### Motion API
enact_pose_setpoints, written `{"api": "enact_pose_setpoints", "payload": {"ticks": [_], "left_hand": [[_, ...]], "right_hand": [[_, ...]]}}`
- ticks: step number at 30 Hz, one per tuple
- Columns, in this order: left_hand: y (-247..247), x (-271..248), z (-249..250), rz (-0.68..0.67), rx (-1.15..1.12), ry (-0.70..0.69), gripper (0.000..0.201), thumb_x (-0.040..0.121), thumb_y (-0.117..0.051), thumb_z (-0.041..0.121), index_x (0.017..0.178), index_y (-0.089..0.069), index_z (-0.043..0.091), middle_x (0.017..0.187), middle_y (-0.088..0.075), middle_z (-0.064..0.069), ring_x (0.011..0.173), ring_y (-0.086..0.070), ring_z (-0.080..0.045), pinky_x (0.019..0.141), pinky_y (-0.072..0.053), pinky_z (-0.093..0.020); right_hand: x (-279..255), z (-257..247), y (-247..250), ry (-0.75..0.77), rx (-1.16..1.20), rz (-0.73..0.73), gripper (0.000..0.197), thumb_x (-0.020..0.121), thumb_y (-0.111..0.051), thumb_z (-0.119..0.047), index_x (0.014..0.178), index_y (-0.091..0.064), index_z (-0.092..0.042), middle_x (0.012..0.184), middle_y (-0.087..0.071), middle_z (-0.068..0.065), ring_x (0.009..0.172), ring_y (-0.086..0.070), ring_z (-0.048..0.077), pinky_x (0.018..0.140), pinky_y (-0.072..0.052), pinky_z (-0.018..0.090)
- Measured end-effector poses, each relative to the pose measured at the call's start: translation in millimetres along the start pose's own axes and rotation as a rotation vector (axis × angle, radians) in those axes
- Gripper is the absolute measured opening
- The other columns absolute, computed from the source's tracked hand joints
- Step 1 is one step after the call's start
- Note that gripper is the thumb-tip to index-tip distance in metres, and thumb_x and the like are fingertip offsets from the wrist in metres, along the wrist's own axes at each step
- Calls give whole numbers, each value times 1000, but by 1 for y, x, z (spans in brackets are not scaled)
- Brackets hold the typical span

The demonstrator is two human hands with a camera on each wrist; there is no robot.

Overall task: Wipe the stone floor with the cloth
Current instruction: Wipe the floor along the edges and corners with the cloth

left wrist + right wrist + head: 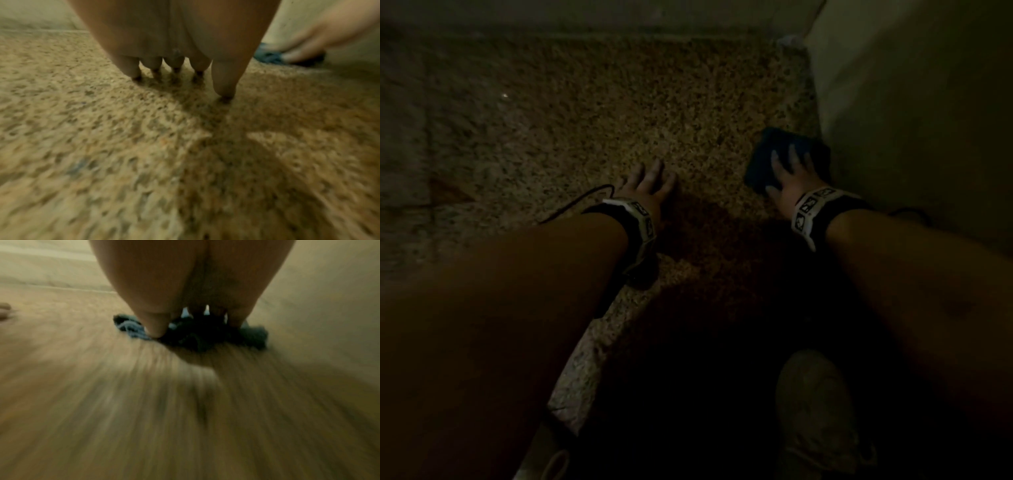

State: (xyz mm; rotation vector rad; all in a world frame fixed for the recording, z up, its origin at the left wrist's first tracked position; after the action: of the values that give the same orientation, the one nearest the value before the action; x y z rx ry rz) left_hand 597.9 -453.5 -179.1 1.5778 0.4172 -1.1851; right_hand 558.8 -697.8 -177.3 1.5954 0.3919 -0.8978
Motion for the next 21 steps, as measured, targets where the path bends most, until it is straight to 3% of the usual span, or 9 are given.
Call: {"api": "enact_pose_setpoints", "payload": {"ticks": [10,17,21], "left_hand": [[-4,5,-3,23,-5,-22,91,95,-52,43,145,23,36,150,38,2,141,25,-29,117,3,-45],[-8,9,-5,62,-14,-29,86,97,-49,40,145,22,38,150,37,3,142,24,-28,116,3,-44],[-10,6,-11,123,-45,33,85,94,-50,49,145,18,44,149,40,1,141,26,-28,117,-4,-48]], "right_hand": [[54,-37,62,-9,-71,40,62,103,-27,-42,151,10,-29,159,17,4,145,8,33,116,-10,51],[22,-34,32,68,-70,62,59,104,-25,-37,152,7,-27,159,13,4,146,5,31,116,-14,47],[-4,-40,-3,84,-133,48,59,104,-26,-36,152,8,-29,159,15,2,146,5,31,113,-20,46]]}}
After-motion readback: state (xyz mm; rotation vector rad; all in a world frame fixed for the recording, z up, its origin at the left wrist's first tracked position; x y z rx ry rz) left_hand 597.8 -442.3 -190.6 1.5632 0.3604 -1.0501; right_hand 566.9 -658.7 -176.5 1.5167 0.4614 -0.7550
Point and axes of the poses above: each hand's wrist, its own x-axis towards the middle knuckle, its own y-axis out of the back of the hand, z = x × y, the point moved 5 cm from there along x, towards the middle knuckle
